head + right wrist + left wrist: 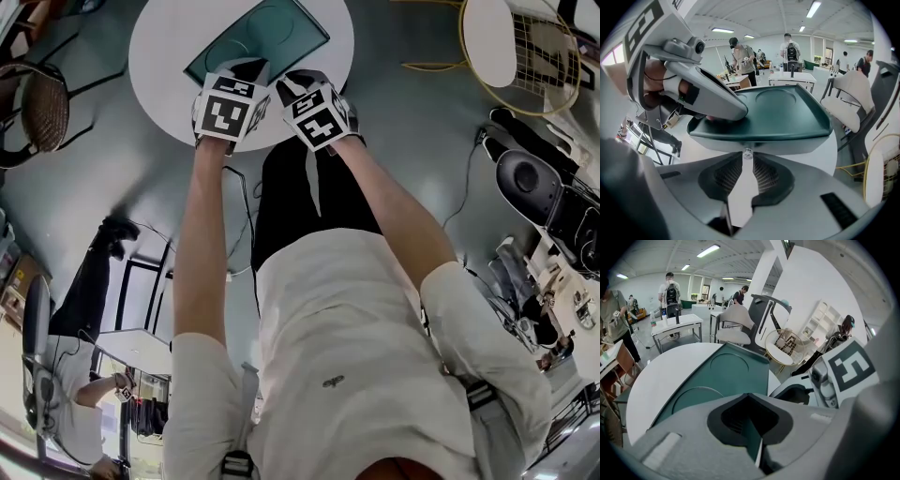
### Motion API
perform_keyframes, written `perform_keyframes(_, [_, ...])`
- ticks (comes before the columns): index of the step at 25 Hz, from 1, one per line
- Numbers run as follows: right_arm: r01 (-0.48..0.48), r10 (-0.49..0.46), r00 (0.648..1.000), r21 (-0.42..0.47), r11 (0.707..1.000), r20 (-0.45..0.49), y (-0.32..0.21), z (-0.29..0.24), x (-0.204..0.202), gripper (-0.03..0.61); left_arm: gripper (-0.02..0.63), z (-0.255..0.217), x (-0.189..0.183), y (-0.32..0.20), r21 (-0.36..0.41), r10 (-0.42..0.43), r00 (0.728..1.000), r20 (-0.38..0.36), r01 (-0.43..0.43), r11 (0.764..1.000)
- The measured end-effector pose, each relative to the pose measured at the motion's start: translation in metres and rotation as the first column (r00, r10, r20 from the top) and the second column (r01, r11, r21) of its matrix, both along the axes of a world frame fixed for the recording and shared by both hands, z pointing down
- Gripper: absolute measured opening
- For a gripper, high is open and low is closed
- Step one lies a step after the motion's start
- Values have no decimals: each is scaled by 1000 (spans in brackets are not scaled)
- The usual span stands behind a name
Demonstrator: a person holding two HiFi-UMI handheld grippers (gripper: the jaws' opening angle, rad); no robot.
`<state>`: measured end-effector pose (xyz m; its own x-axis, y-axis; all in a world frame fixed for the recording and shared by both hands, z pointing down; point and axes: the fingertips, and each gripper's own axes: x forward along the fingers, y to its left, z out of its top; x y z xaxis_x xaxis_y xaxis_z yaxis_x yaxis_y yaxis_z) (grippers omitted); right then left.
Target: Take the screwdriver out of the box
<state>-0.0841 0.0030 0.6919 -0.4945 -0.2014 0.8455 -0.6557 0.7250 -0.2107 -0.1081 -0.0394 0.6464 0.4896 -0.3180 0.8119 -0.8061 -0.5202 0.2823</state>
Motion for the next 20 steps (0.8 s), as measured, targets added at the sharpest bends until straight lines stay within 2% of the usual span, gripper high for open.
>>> perform_keyframes(6, [38, -38, 999, 9, 999, -20, 14, -9, -17, 69, 9, -7, -20, 12, -4, -9, 1000, -9, 8, 1000])
perform_keyframes(20, [41, -42, 998, -23, 999, -54, 32, -4, 21, 66, 9, -1, -6, 3, -13, -6, 1000, -5, 6, 1000])
